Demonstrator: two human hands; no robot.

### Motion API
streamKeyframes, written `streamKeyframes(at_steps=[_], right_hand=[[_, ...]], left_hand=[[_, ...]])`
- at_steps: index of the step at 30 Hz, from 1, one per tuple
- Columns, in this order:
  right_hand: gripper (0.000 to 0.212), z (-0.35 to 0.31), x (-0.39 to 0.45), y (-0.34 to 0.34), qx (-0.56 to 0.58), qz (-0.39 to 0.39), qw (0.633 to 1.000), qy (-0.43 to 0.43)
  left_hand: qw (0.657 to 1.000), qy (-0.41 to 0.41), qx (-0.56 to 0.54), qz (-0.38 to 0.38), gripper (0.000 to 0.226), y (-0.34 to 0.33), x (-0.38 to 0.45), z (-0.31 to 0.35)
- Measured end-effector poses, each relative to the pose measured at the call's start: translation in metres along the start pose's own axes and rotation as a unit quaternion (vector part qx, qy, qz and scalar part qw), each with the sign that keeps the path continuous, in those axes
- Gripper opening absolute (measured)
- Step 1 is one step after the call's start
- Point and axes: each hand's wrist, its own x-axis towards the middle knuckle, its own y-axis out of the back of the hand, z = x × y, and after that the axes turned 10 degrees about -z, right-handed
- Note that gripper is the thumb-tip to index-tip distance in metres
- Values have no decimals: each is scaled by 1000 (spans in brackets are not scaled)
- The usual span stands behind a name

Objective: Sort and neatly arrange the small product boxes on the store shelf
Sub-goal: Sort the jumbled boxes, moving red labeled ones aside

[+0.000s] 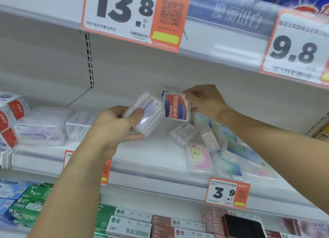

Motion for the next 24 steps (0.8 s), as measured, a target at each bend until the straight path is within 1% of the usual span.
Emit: streamKeyframes(at_steps=[1, 2, 4, 6, 8, 10, 12, 13, 15, 17, 19, 22, 24], right_hand=[[16, -1, -4, 4, 85, 9, 996, -18], [16, -2, -8, 8, 141, 17, 989, -32], [17, -2, -16, 15, 208, 26, 976, -52], [21, -3, -26, 23, 248, 19, 967, -50], [25, -2, -40, 29, 279, 8, 960, -17], [30, 5, -63, 35, 301, 19, 953, 16], [34, 18, -93, 41, 325, 79, 942, 20], [35, 26, -108, 46, 340, 116, 933, 12], [33, 45, -139, 58, 360, 184, 915, -2], [29, 64, -165, 73, 335, 246, 910, -7], [28, 86, -187, 90, 265, 309, 913, -32], [33, 128, -207, 120, 149, 379, 907, -108], [33, 154, -215, 141, 88, 409, 896, -147]], left_hand=[[1000, -1, 1, 2, 32, -1, 1, 0], [1000, -3, 2, 3, 32, -2, 2, 0], [1000, -11, 12, -2, 30, -6, 2, -2], [999, -35, 38, -9, 27, -13, 1, -3], [994, -90, 68, -4, 24, -25, 3, -2], [977, -175, 123, 7, 26, -44, 5, 1], [954, -248, 168, 4, 31, -70, 5, 3], [947, -269, 173, -7, 32, -84, 4, 3], [943, -285, 163, -48, 35, -113, 3, -1], [937, -286, 181, -85, 39, -141, 0, -11], [928, -285, 203, -125, 43, -167, -6, -26], [913, -301, 221, -167, 44, -200, -19, -48], [906, -304, 240, -171, 45, -216, -19, -59]])
